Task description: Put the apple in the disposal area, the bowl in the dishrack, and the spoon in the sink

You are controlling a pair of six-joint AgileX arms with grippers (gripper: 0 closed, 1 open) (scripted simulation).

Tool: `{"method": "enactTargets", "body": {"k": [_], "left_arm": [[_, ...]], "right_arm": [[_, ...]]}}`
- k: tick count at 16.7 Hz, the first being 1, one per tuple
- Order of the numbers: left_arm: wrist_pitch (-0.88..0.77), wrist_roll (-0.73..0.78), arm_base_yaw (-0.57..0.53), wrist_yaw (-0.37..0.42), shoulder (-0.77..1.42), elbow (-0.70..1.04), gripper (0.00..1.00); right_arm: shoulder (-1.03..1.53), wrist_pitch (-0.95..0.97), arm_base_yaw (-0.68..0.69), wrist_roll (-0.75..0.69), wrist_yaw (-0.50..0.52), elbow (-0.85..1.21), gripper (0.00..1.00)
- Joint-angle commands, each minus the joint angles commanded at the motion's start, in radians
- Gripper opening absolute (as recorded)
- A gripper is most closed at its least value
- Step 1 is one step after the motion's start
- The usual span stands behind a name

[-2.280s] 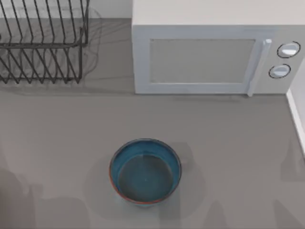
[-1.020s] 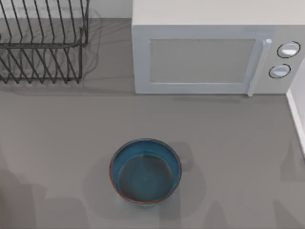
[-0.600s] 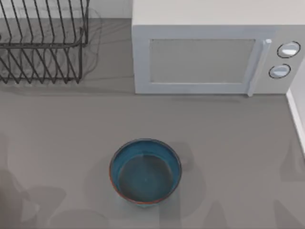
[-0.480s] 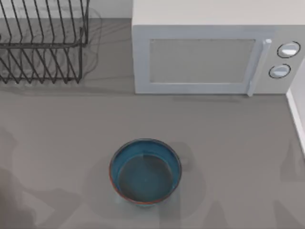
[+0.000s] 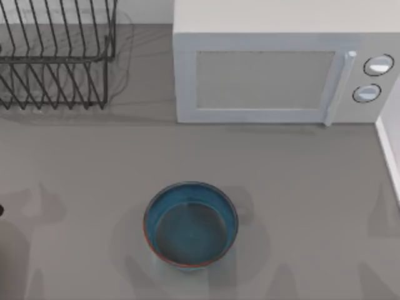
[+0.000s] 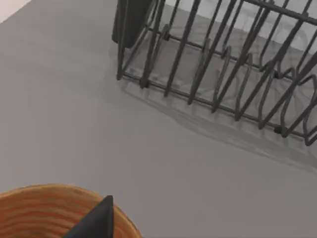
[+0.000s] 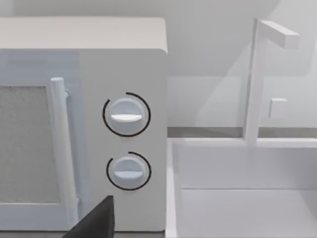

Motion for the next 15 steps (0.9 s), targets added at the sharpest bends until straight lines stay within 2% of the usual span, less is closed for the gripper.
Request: {"method": "enactTargets", "body": {"k": [3, 6, 12, 15], "left_arm": [[0.17, 0.167, -0.069, 0.002, -0.185, -0.135, 1.0], [0.256, 0.251, -0.11, 0.003, -0.276, -0.207, 1.0], [0.263, 0.259, -0.11, 0.003, -0.282, -0.213, 1.0], [0.22, 0.22, -0.119, -0.006, -0.223, -0.159, 1.0]], "right_arm": [[0.0, 0.0, 0.0, 0.0, 0.0, 0.0, 1.0], [0.0, 0.0, 0.0, 0.0, 0.0, 0.0, 1.0], [0.0, 0.0, 0.0, 0.0, 0.0, 0.0, 1.0], [0.0, 0.0, 0.0, 0.0, 0.0, 0.0, 1.0]]}}
